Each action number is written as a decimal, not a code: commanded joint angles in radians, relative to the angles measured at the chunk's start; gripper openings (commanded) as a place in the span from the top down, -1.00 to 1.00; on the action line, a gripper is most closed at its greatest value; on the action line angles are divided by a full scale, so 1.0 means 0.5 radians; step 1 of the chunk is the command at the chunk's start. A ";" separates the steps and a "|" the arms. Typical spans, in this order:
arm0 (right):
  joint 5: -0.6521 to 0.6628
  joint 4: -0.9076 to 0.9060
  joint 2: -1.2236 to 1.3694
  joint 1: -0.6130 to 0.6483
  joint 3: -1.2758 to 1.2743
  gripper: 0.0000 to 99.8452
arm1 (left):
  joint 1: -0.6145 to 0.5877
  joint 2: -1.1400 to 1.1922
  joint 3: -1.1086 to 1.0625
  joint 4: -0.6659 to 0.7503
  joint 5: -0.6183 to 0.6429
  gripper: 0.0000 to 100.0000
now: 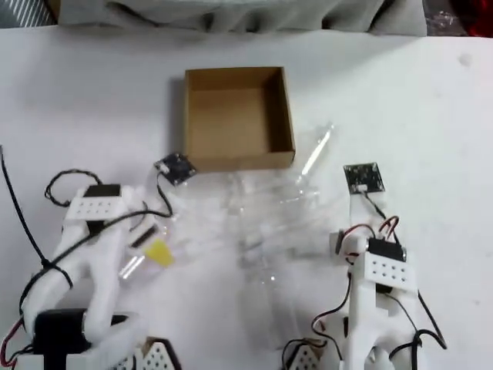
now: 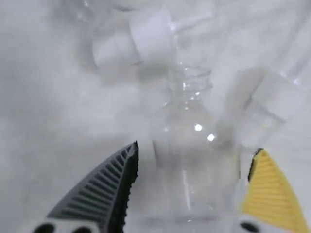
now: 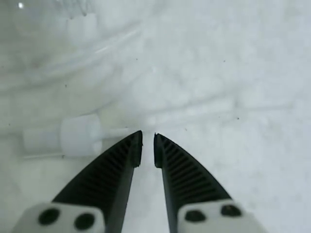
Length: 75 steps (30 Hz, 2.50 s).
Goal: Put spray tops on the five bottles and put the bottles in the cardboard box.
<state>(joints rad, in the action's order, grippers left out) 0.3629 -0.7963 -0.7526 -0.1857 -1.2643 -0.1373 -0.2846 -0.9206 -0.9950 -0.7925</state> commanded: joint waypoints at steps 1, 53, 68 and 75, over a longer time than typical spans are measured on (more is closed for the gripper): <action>0.025 0.026 -0.032 0.038 0.009 0.97 | -0.017 0.005 0.095 -0.025 -0.021 0.41; 0.635 -0.867 0.121 2.211 1.209 0.51 | -0.729 0.014 0.399 0.307 1.436 0.95; 1.025 -0.063 1.186 2.254 1.277 0.51 | -0.818 0.014 0.396 0.319 1.455 0.95; 1.028 0.032 1.395 2.223 1.353 0.51 | -0.812 0.014 0.393 0.322 1.455 0.95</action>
<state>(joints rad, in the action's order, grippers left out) 0.8692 -0.8009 -0.0621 0.9344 -0.6383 -0.5439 -0.2723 -0.7319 -0.8615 -0.0744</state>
